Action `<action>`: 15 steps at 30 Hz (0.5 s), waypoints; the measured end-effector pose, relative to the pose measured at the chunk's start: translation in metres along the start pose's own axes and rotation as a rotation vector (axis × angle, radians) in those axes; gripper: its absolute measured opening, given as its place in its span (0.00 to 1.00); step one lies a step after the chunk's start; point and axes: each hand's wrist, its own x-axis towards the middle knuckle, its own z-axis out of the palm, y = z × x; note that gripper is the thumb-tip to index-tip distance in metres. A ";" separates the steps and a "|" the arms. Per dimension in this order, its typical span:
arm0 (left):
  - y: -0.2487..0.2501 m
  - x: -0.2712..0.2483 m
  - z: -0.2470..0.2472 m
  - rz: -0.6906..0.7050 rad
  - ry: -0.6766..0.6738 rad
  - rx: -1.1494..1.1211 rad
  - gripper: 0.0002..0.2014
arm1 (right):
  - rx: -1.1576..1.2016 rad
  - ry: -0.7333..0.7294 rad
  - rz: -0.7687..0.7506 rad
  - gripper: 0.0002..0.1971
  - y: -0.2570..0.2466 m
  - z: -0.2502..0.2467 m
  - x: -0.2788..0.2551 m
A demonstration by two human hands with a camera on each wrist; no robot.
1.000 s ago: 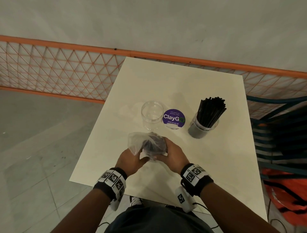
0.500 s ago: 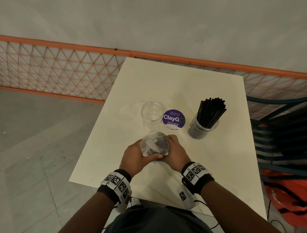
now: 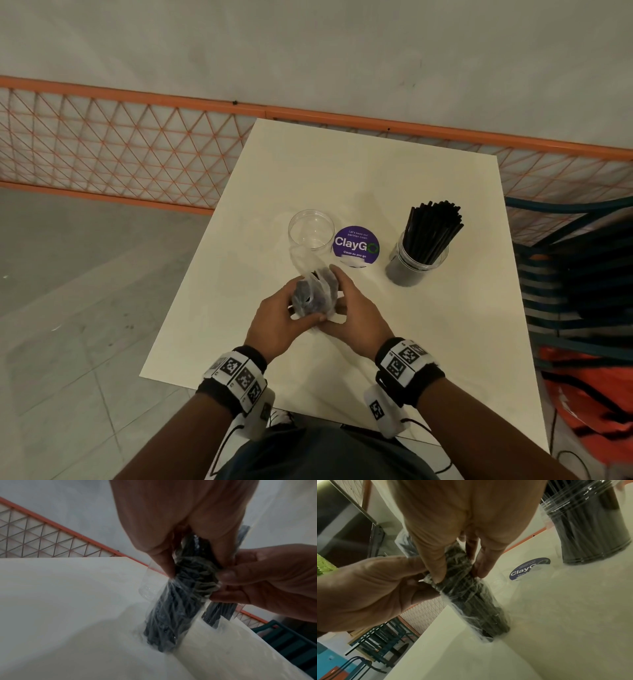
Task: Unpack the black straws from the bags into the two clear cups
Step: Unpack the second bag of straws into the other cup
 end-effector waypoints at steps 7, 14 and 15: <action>-0.001 -0.010 0.002 0.046 -0.153 -0.061 0.40 | -0.238 0.056 0.043 0.26 -0.001 -0.003 0.005; -0.031 -0.006 0.007 0.055 -0.092 0.253 0.40 | -0.152 0.015 0.008 0.40 0.009 -0.003 0.006; -0.034 -0.005 0.008 0.068 -0.092 0.278 0.41 | -0.190 0.002 -0.003 0.39 0.011 -0.001 0.007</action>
